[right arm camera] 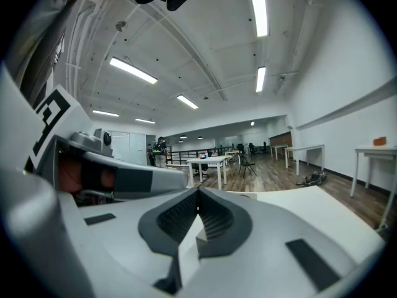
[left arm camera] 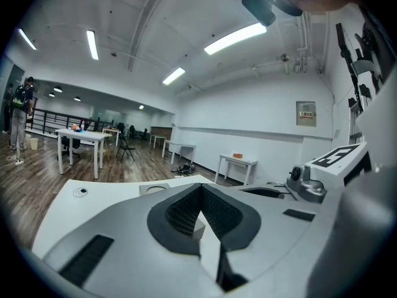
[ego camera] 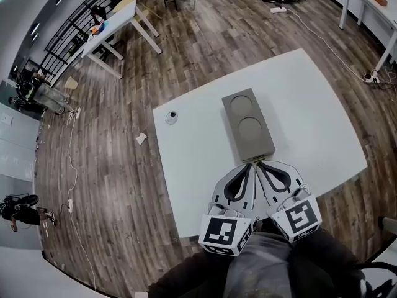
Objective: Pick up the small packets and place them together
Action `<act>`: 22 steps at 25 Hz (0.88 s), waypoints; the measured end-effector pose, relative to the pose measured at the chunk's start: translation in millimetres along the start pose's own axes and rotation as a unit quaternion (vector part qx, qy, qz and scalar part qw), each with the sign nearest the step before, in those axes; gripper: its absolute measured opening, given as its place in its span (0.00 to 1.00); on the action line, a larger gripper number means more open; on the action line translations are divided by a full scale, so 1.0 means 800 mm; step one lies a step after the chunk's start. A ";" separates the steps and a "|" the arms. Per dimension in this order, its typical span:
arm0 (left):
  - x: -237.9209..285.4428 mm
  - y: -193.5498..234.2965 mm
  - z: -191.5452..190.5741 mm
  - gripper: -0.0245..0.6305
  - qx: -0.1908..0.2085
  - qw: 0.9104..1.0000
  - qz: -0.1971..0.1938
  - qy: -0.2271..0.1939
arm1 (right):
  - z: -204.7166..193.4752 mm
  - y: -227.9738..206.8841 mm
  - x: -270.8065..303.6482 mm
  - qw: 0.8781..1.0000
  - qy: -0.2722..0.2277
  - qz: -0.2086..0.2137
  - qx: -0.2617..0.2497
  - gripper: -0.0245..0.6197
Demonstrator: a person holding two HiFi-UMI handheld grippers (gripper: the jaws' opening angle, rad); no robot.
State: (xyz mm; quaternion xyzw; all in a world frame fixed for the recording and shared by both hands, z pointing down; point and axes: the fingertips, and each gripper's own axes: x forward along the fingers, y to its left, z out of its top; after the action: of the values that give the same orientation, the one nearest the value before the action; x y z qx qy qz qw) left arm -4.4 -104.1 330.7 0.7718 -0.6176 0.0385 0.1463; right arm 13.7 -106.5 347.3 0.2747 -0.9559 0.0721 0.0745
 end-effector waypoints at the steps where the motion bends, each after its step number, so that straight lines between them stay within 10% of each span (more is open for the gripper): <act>1: -0.004 0.000 0.003 0.04 0.002 1.000 -0.004 -0.003 | 0.003 0.004 -0.001 1.000 -0.004 -0.005 -0.001 0.05; 22: -0.111 -0.005 -0.001 0.04 0.021 0.995 -0.091 -0.018 | 0.003 0.095 -0.055 0.994 -0.016 -0.110 -0.009 0.05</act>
State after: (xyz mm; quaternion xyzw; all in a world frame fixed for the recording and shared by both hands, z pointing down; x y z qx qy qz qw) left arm -21.5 -19.2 309.6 0.8281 -0.5466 0.0243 0.1218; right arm 9.2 -20.5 329.4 0.3781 -0.9218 0.0505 0.0696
